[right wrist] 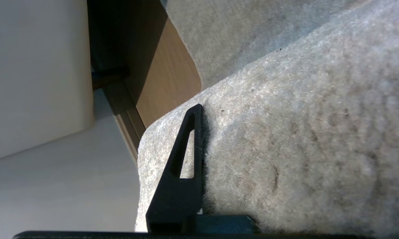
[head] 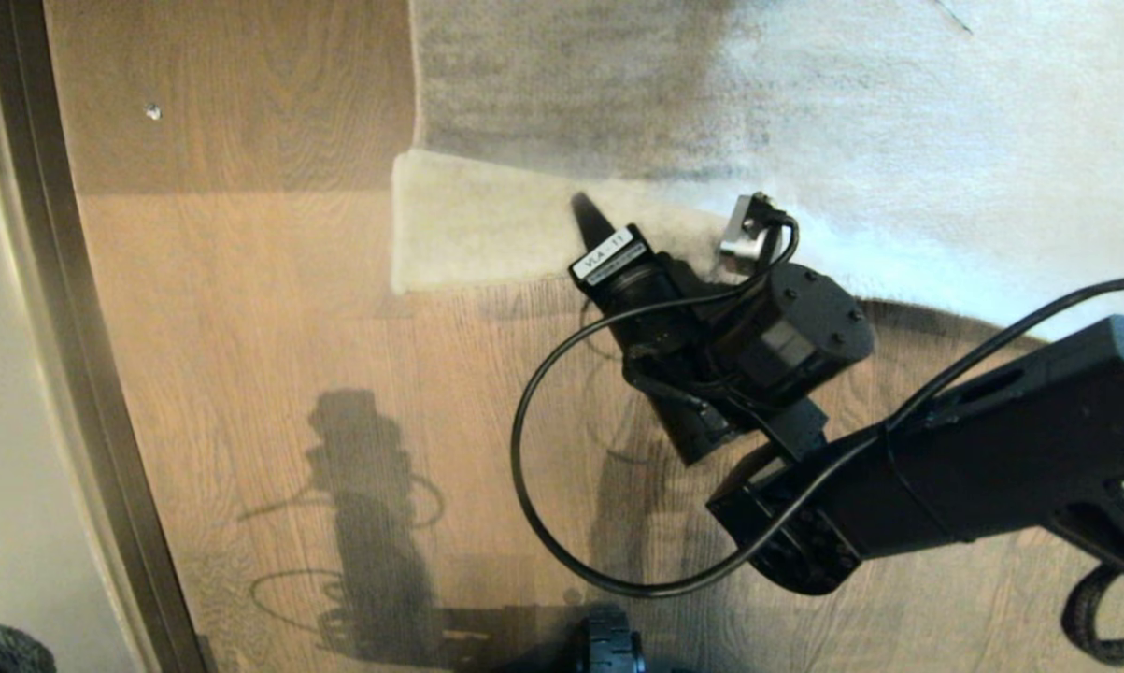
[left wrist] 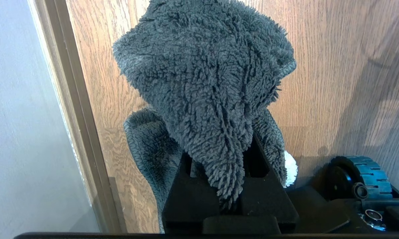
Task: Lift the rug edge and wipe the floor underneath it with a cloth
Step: Lift up the carpet
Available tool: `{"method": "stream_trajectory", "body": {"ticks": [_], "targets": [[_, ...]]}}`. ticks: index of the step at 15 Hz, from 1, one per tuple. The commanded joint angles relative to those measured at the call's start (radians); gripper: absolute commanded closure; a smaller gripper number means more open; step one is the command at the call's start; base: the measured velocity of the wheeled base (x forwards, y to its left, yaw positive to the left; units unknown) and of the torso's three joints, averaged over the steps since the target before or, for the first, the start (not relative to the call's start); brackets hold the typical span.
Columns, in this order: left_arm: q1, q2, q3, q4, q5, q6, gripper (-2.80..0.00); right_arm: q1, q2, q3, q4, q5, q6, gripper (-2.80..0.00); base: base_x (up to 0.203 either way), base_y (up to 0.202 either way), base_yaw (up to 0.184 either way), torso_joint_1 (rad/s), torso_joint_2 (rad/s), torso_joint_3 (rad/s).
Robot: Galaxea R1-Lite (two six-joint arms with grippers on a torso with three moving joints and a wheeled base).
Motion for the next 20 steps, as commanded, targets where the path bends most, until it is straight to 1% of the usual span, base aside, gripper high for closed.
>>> {"method": "stream_trajectory", "body": {"ticks": [1, 3, 6, 12, 18, 20], "targets": [[0.000, 0.000, 0.000, 0.000, 0.000, -0.001, 0.00, -0.005, -0.038, 0.029, -0.044, -0.003, 0.020, 0.00, 0.000, 0.000, 0.000, 0.000, 0.00, 0.000], [0.000, 0.000, 0.000, 0.000, 0.000, -0.001, 0.00, -0.010, -0.072, 0.061, -0.044, -0.004, 0.060, 0.00, 0.000, 0.000, 0.000, 0.000, 0.00, 0.000], [0.000, 0.000, 0.000, 0.000, 0.000, -0.001, 0.00, -0.024, -0.105, 0.087, -0.044, -0.002, 0.070, 0.00, 0.000, 0.000, 0.000, 0.000, 0.00, 0.000], [0.000, 0.000, 0.000, 0.000, 0.000, -0.001, 0.00, -0.048, -0.185, 0.117, -0.044, -0.003, 0.129, 0.00, 0.000, 0.000, 0.000, 0.000, 0.00, 0.000], [0.000, 0.000, 0.001, 0.000, 0.000, -0.001, 0.00, -0.049, -0.263, 0.138, -0.044, -0.008, 0.252, 0.00, 0.000, 0.000, 0.000, 0.000, 0.00, 0.000], [0.000, 0.000, 0.001, 0.000, 0.000, -0.001, 0.00, -0.049, -0.264, 0.148, -0.044, -0.008, 0.280, 0.00, 0.000, 0.000, 0.000, 0.000, 0.00, 0.000]]}}
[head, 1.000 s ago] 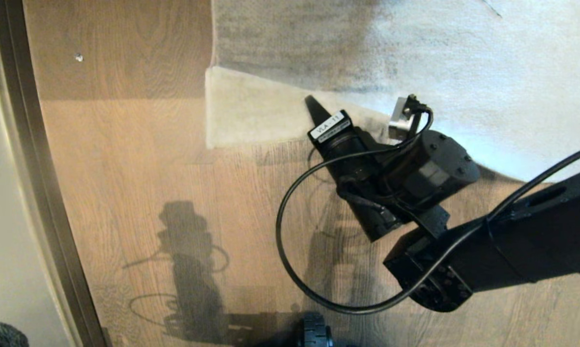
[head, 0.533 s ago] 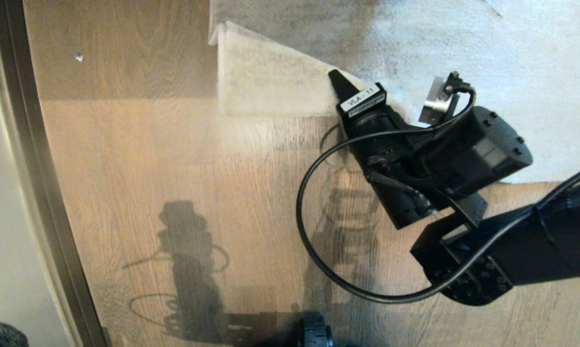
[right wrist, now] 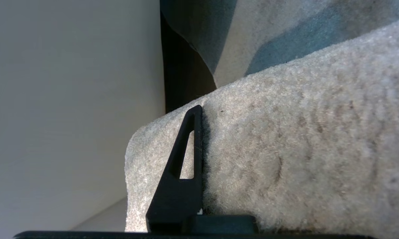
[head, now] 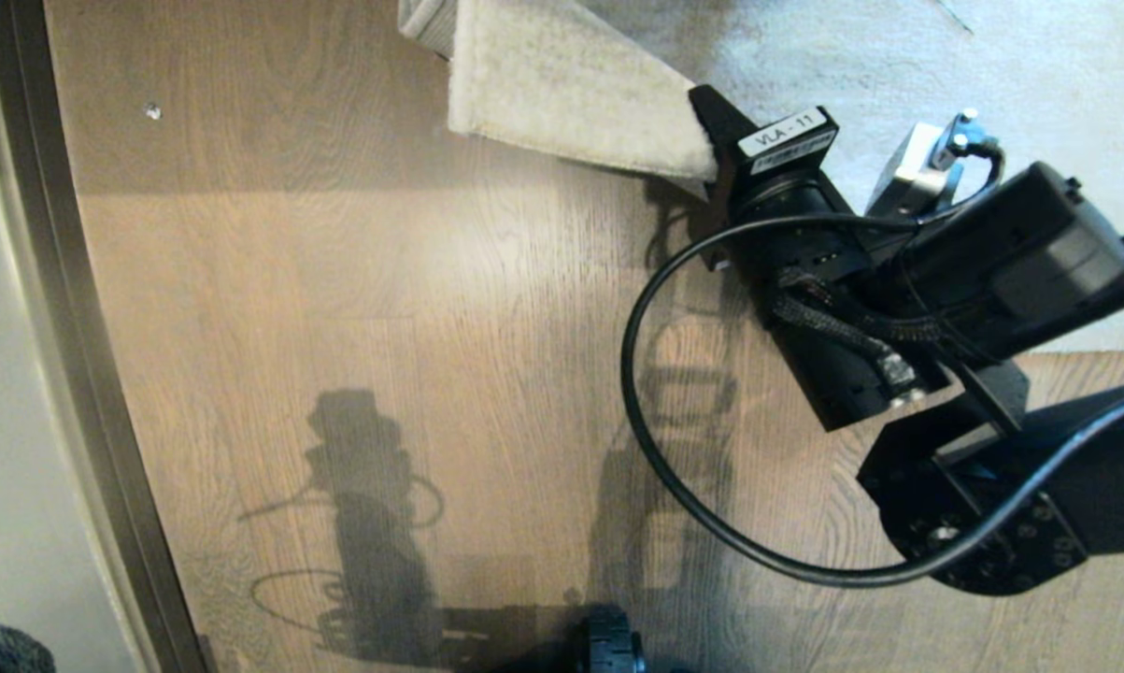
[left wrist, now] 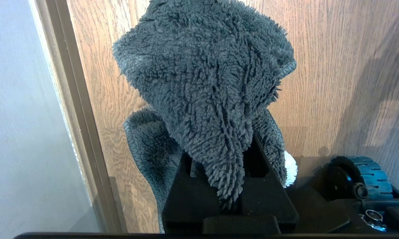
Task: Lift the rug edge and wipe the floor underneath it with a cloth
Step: Lift up the carpet
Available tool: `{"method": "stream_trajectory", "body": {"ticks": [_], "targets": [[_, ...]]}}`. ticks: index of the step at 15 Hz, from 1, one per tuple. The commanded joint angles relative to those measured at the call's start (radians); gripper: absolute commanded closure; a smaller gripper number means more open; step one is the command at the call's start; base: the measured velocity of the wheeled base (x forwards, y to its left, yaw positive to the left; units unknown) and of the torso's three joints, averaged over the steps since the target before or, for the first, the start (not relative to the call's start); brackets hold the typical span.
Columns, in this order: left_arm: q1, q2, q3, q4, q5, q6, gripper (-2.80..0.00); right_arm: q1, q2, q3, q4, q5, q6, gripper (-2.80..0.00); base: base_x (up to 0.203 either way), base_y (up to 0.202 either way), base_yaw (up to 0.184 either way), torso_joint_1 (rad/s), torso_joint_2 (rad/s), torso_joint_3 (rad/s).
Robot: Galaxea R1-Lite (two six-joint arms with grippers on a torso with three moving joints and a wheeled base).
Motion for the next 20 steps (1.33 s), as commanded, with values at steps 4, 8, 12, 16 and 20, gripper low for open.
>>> {"method": "stream_trajectory", "body": {"ticks": [4, 8, 12, 16, 20], "targets": [[0.000, 0.000, 0.001, 0.000, 0.000, 0.000, 0.00, 0.000, -0.053, 0.004, -0.043, 0.000, 0.092, 0.00, 0.000, 0.000, 0.000, 0.000, 0.00, 0.000], [0.000, 0.000, 0.000, 0.000, 0.000, 0.000, 0.00, 0.002, -0.092, 0.007, -0.043, 0.001, 0.133, 0.00, 0.000, 0.000, 0.000, 0.000, 0.00, 0.000], [0.000, 0.000, 0.000, 0.000, 0.000, 0.000, 0.00, 0.002, -0.139, 0.041, -0.045, 0.007, 0.165, 0.00, 0.000, 0.000, 0.000, 0.000, 0.00, 0.000], [0.000, 0.000, 0.000, 0.000, 0.000, 0.000, 0.00, 0.002, -0.157, 0.089, -0.045, 0.007, 0.166, 0.00, 0.000, 0.000, 0.000, 0.000, 0.00, 0.000], [0.000, 0.000, 0.000, 0.000, 0.000, 0.000, 0.00, 0.002, -0.155, 0.090, -0.045, 0.009, 0.167, 0.00, 0.000, 0.000, 0.000, 0.000, 0.00, 0.000]]}}
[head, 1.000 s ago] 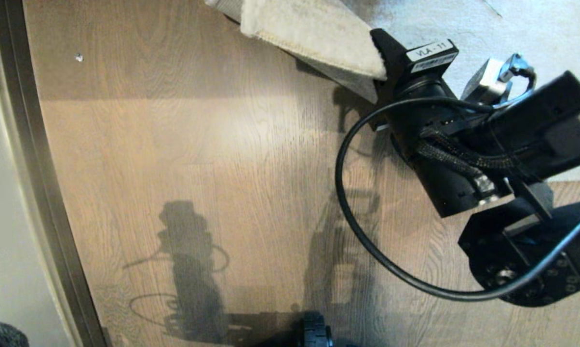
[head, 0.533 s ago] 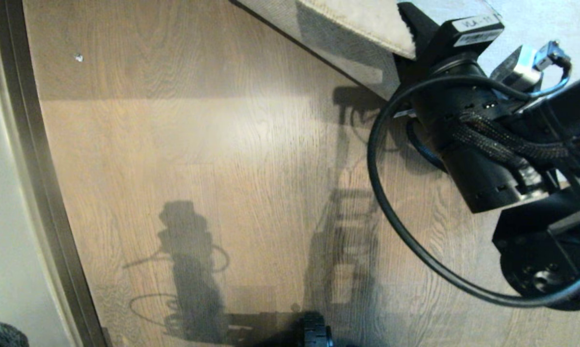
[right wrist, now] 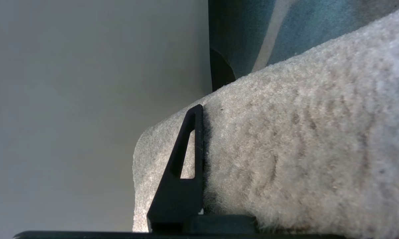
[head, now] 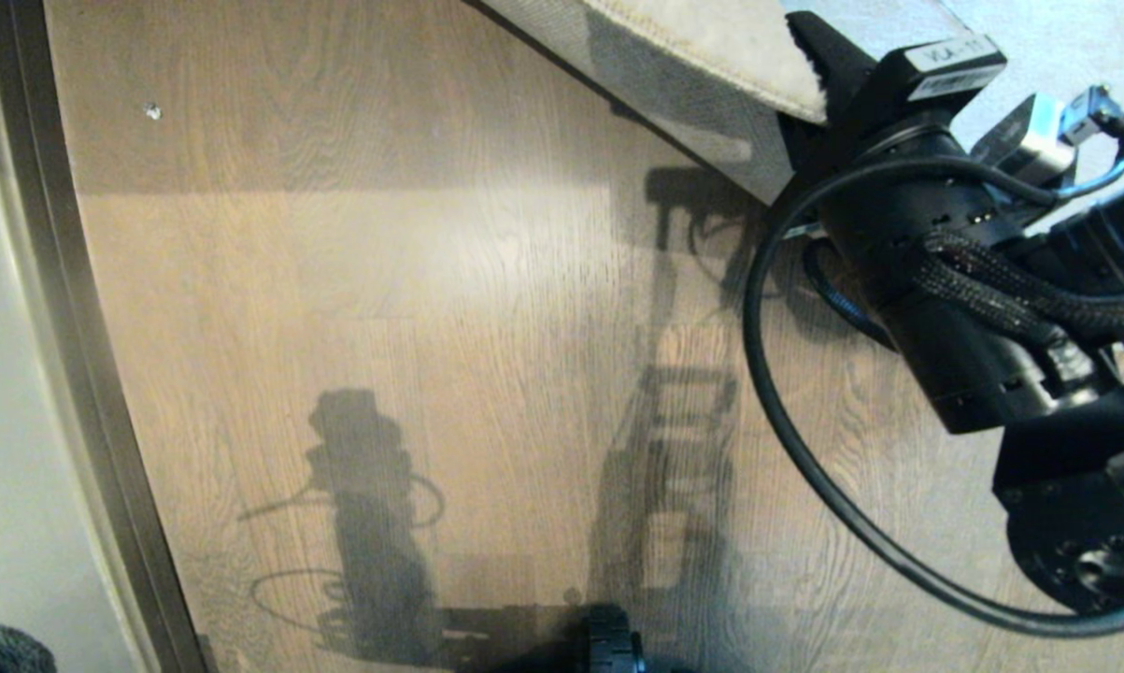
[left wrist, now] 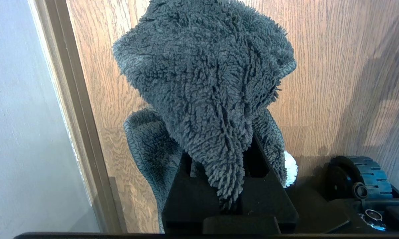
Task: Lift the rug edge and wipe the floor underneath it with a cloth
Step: Lift up the carpet
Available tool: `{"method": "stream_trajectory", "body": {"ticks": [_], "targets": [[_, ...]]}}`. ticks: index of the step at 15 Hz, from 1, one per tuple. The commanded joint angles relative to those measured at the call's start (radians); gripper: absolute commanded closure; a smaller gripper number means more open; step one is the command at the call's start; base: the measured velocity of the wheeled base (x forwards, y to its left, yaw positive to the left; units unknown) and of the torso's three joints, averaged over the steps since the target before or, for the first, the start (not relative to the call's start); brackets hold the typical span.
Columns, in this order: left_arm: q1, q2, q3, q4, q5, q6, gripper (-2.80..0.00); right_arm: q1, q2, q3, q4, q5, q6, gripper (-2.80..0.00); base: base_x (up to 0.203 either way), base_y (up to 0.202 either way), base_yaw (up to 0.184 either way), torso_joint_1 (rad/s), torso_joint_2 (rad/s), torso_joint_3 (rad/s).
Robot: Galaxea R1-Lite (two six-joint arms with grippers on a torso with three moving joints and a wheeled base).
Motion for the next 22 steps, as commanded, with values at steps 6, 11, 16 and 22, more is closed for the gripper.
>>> {"method": "stream_trajectory", "body": {"ticks": [6, 11, 16, 22], "targets": [[0.000, 0.000, 0.000, -0.001, 0.000, 0.000, 0.00, 0.000, 0.004, 0.002, -0.044, -0.002, 0.007, 0.00, 0.000, 0.000, 0.000, 0.000, 0.00, 0.000], [0.000, 0.000, 0.001, -0.001, 0.000, 0.000, 0.00, 0.000, 0.006, 0.002, -0.044, -0.002, 0.013, 0.00, 0.000, 0.000, 0.000, 0.000, 0.00, 0.000], [0.000, 0.000, 0.000, -0.001, 0.000, 0.000, 0.00, 0.000, 0.005, 0.002, -0.044, -0.001, 0.029, 0.00, 0.000, 0.000, 0.000, 0.000, 0.00, 0.000], [0.000, 0.000, 0.000, -0.001, 0.000, 0.000, 0.00, 0.000, 0.006, 0.003, -0.044, -0.001, 0.029, 0.00, 0.000, 0.000, 0.000, 0.000, 0.00, 0.000]]}}
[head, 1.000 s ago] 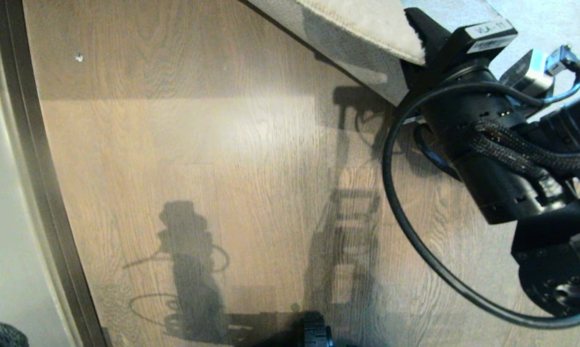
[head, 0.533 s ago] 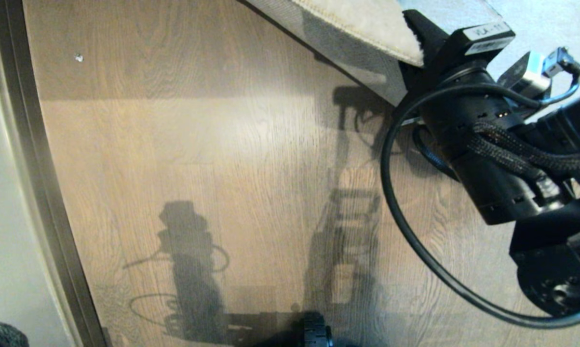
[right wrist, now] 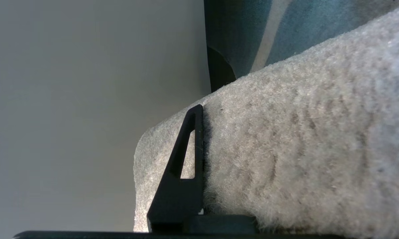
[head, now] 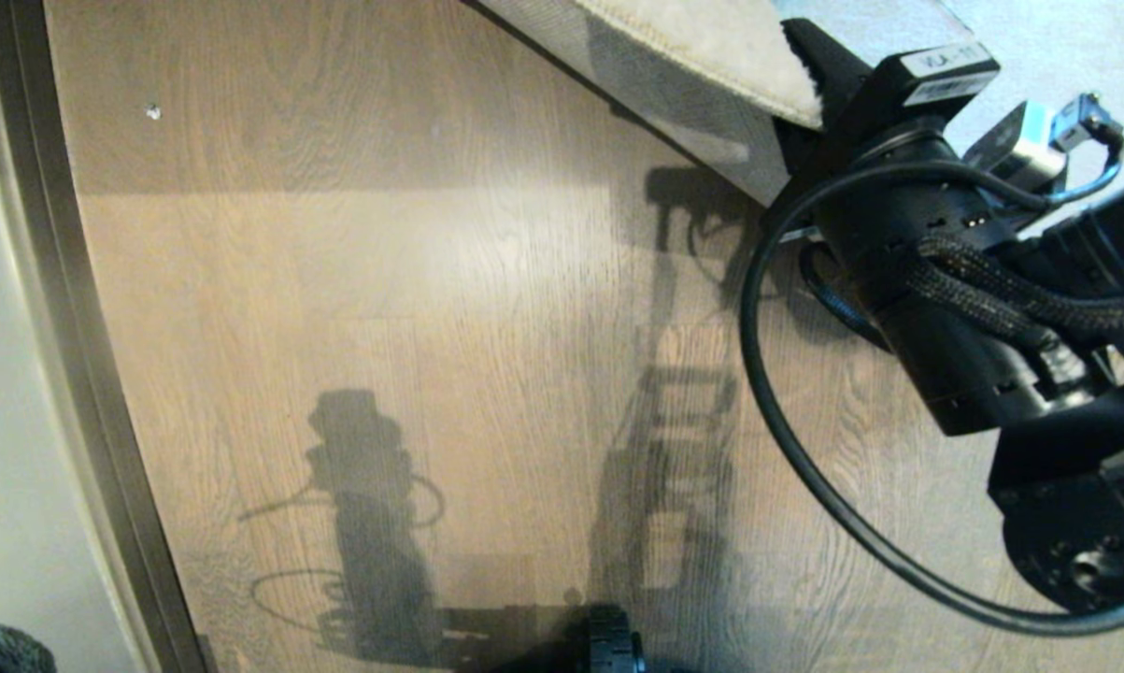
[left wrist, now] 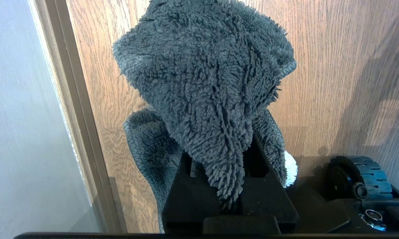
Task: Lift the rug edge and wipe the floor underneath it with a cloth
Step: Lift up the carpet
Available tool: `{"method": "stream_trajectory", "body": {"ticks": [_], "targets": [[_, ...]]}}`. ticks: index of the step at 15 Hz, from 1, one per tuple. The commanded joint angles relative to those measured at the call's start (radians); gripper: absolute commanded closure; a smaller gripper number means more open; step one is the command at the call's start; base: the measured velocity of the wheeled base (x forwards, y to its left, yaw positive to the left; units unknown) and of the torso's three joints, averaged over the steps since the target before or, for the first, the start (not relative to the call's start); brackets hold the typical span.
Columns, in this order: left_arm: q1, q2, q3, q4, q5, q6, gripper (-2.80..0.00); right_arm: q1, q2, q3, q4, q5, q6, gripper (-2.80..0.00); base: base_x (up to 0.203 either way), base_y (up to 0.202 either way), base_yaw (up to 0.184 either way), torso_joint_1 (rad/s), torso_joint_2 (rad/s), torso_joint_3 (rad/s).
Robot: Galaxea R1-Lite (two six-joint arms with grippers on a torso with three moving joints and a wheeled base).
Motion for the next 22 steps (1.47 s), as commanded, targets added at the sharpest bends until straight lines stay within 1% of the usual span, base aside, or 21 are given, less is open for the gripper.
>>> {"method": "stream_trajectory", "body": {"ticks": [1, 8, 13, 22], "targets": [[0.000, 0.000, 0.001, 0.000, 0.000, -0.001, 0.00, 0.001, 0.001, 0.005, -0.044, -0.002, 0.006, 0.00, 0.000, 0.000, 0.000, 0.000, 0.00, 0.000], [0.000, 0.000, 0.000, 0.000, 0.000, -0.001, 0.00, -0.001, -0.004, 0.026, -0.044, -0.002, 0.006, 0.00, 0.000, 0.000, 0.000, 0.000, 0.00, 0.000], [0.000, 0.000, 0.000, 0.000, 0.000, -0.001, 0.00, -0.002, -0.025, 0.064, -0.044, -0.002, 0.006, 0.00, 0.000, 0.000, 0.000, 0.000, 0.00, 0.000], [0.000, 0.000, 0.000, 0.000, 0.000, -0.002, 0.00, -0.007, -0.021, 0.032, -0.044, -0.002, 0.017, 0.00, 0.000, 0.000, 0.000, 0.000, 0.00, 0.000]]}}
